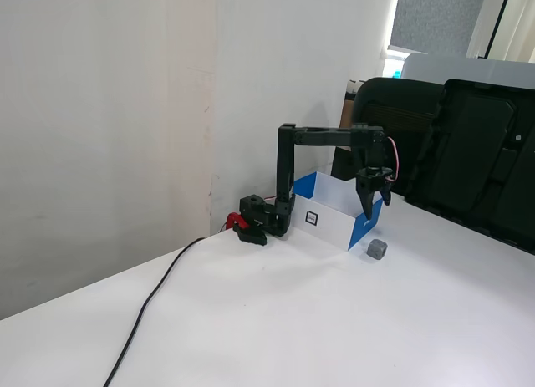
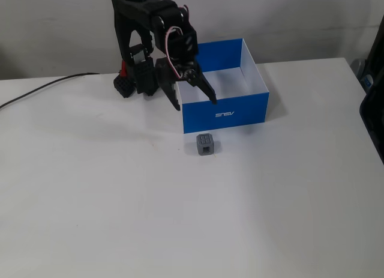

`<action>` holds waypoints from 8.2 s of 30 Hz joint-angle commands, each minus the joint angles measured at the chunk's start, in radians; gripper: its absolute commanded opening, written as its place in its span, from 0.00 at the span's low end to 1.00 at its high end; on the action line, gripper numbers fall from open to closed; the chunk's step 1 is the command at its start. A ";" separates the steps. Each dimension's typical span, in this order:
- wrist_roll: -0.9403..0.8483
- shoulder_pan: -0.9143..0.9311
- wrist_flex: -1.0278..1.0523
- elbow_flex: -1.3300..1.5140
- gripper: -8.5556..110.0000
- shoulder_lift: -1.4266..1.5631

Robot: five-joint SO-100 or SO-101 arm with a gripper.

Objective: Grasp the gray block and put it in the box.

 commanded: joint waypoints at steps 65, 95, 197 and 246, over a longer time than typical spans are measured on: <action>-0.003 -0.023 0.005 -0.296 0.36 -0.584; 0.083 -0.074 0.038 -0.268 0.07 -0.345; 0.410 0.394 -0.015 0.232 0.07 0.431; 0.620 -0.434 -0.571 0.925 0.07 1.042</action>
